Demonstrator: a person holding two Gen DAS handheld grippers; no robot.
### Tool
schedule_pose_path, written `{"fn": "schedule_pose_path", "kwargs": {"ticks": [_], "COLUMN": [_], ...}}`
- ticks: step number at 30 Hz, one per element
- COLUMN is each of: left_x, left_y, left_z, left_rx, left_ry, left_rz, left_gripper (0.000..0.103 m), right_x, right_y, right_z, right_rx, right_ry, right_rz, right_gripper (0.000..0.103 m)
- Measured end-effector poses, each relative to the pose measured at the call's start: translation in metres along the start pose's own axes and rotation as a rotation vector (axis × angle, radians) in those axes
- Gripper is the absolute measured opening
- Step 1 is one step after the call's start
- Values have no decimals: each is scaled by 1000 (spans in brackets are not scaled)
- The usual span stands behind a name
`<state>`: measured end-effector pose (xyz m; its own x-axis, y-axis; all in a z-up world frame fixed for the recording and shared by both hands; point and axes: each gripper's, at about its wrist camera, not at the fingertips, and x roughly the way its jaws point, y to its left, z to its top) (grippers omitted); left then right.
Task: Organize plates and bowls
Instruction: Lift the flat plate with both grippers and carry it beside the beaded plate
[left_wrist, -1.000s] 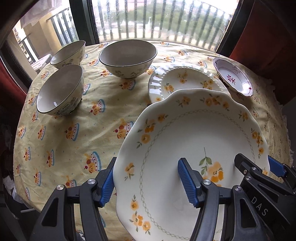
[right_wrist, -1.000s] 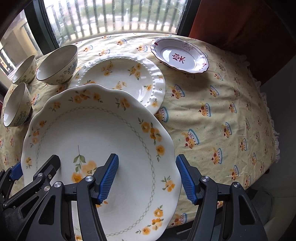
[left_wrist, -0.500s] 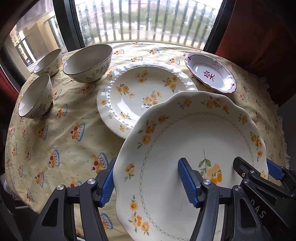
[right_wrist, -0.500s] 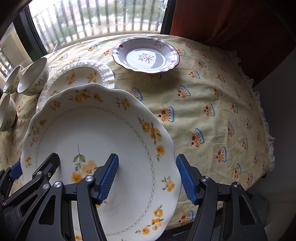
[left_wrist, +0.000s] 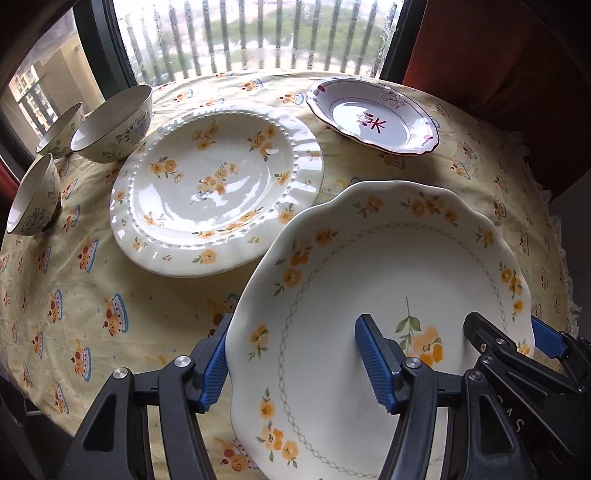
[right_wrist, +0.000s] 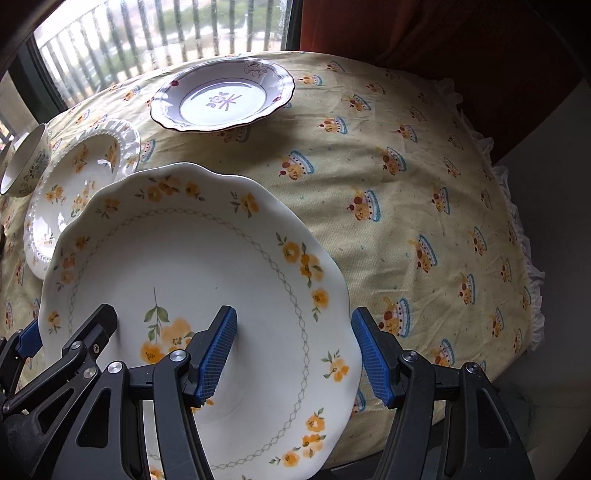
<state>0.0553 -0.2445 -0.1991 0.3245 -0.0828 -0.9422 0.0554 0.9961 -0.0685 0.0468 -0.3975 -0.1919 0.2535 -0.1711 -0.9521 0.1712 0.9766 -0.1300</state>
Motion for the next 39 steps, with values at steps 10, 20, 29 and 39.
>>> {"fn": "schedule_pose_path", "kwargs": {"ticks": [10, 20, 29, 39], "left_x": [19, 30, 38, 29], "left_y": [-31, -37, -49, -32], "left_z": [-2, 8, 4, 11], "left_rx": [39, 37, 67, 58], "left_ry": [16, 9, 51, 53], "left_rz": [10, 21, 59, 68], "left_gripper": [64, 52, 62, 85], "right_x": [28, 39, 44, 36], "right_y": [-29, -22, -29, -37], "right_z": [3, 17, 14, 13], "right_rx": [21, -18, 1, 19], "right_ry": [26, -5, 17, 10], "right_rz": [-19, 89, 89, 89], "right_gripper": [68, 35, 43, 64]}}
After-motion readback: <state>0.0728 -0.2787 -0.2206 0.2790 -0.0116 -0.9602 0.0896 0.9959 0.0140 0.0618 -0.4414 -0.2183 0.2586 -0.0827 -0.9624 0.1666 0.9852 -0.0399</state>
